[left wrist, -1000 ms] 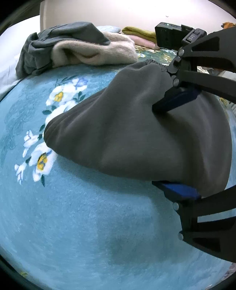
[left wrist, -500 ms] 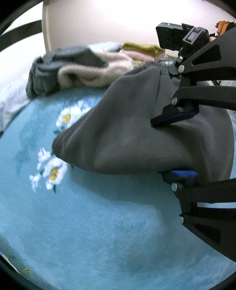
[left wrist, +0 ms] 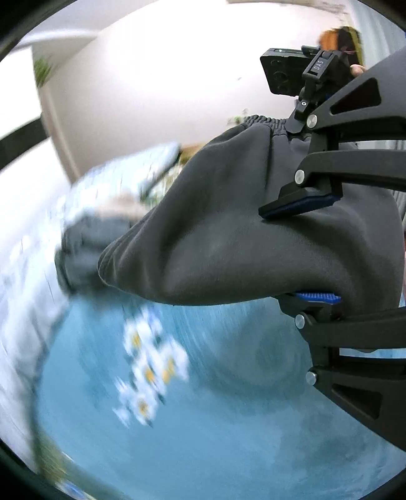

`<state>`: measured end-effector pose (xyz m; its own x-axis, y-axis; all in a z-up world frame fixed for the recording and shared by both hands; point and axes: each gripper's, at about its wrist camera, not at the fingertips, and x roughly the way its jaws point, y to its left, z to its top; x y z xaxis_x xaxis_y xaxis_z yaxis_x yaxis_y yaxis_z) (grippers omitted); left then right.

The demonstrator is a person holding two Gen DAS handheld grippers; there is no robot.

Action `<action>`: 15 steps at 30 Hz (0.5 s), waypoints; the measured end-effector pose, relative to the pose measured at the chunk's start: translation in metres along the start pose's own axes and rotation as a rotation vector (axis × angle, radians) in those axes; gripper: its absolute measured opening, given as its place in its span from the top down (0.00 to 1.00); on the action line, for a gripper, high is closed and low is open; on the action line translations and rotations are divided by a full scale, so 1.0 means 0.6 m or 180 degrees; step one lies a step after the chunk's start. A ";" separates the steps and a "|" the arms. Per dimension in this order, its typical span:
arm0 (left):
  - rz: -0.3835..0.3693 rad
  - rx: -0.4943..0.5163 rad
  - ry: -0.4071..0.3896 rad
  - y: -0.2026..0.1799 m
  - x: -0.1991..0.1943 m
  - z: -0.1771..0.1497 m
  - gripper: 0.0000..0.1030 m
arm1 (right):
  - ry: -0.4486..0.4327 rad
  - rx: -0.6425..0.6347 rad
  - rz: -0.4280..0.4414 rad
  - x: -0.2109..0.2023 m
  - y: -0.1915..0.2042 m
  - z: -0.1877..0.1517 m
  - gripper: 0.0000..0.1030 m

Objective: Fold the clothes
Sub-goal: 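Carry the lifted sweatpants with both grippers toward the olive and pink clothes stack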

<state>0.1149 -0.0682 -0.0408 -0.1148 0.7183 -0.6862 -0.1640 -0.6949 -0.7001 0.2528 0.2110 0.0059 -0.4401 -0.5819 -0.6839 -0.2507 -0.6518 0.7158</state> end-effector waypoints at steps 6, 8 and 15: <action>-0.0180 0.0517 -0.0004 -0.184 -0.009 0.034 0.60 | -0.0551 -0.0064 0.0061 -0.180 0.032 0.002 0.55; -0.0232 0.0688 -0.0010 -0.246 -0.003 0.044 0.60 | -0.0745 -0.0092 0.0080 -0.232 0.036 0.009 0.55; -0.0266 0.1274 -0.0074 -0.469 0.028 0.059 0.60 | -0.1331 -0.0147 0.0271 -0.406 0.006 0.063 0.55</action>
<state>0.1245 0.1409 0.1518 -0.1062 0.7755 -0.6223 -0.5414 -0.5700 -0.6180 0.3262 0.3689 0.1803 -0.7715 -0.3935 -0.4999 -0.1636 -0.6366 0.7536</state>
